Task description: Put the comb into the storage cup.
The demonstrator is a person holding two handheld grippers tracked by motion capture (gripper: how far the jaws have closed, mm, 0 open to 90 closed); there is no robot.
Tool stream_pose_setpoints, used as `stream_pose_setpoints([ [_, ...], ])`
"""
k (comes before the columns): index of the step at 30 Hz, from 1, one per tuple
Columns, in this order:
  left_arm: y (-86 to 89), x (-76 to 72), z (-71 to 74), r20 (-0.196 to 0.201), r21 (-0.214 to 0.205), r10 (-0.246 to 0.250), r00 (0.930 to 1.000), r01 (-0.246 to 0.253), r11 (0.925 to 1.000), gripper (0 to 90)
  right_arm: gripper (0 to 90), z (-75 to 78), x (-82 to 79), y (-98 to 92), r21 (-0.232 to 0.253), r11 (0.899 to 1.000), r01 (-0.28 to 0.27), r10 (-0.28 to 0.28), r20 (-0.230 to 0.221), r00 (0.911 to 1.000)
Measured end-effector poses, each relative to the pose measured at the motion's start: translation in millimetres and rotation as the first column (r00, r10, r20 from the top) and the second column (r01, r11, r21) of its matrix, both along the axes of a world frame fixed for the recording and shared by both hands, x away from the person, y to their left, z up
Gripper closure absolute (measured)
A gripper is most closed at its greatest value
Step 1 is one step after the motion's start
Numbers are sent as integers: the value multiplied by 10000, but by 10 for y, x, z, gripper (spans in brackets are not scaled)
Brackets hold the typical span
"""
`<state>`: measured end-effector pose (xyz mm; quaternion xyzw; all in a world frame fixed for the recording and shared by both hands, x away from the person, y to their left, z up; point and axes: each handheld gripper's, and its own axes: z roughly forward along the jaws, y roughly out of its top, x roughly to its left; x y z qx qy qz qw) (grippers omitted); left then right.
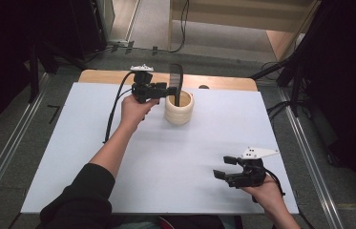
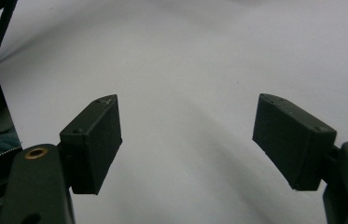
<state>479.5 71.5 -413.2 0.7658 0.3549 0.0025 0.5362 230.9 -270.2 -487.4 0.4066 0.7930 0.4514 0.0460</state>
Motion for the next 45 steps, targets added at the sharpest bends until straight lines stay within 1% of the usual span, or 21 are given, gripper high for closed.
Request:
stream_pose_setpoints([
  [2, 35, -19, -9, -8, 18, 13, 10000, -13, 10000, 339, 217, -1, -1, 1, -7, 10000, 22, -22, -16, 10000],
  [6, 124, -52, -40, -215, -17, 18, 9998, -18, 10000, 339, 216, -1, -1, 5, -1, 10000, 18, -18, -8, 10000],
  [9, 176, -78, -61, -234, 170, 4, 9997, 0, 9999, 335, 215, -1, -2, 10, 17, 10000, 13, -13, -40, 10000],
  [15, 282, -127, -94, -440, 63, -62, 9990, 65, 10000, 334, 213, -5, 3, 12, 59, 10000, 42, -41, -68, 10000],
  [17, 307, -140, -109, -603, -15, -193, 9980, 193, 9998, 331, 212, -5, 3, 12, 75, 10000, 52, -52, -94, 9999],
  [18, 313, -147, -114, -694, -5, -201, 9974, 201, 9998, 313, 212, -6, 4, 13, 75, 10000, 59, -58, -94, 9999],
  [22, 347, -185, -146, -769, 109, -286, 9966, 295, 9995, 313, 211, -7, 6, 13, 79, 10000, 38, -37, -89, 10000],
  [24, 359, -202, -161, -746, 184, -310, 9967, 325, 9993, 312, 211, -10, 8, 15, 73, 10000, 21, -21, -98, 9999],
  [27, 379, -234, -189, -876, 270, -327, 9956, 351, 9990, 312, 211, -14, 11, 17, 76, 10000, 14, -13, -113, 9999],
  [28, 384, -241, -198, -852, 253, -339, 9958, 361, 9990, 312, 210, -16, 12, 17, 74, 10000, 11, -10, -118, 9999],
  [30, 399, -262, -221, -930, 191, -378, 9950, 398, 9990, 312, 210, -16, 13, 17, 86, 10000, 11, -10, -116, 9999],
  [36, 432, -317, -272, -1020, 231, -411, 9939, 436, 9988, 312, 210, -18, 14, 16, 70, 10000, 41, -40, -147, 9999],
  [38, 442, -334, -287, -1069, 179, -407, 9934, 429, 9989, 312, 210, -19, 15, 16, 82, 10000, 47, -46, -157, 9999],
  [45, 471, -431, -354, -1208, 287, -470, 9916, 508, 9983, 313, 210, -19, 17, 13, 118, 9999, 49, -47, -159, 9999],
])
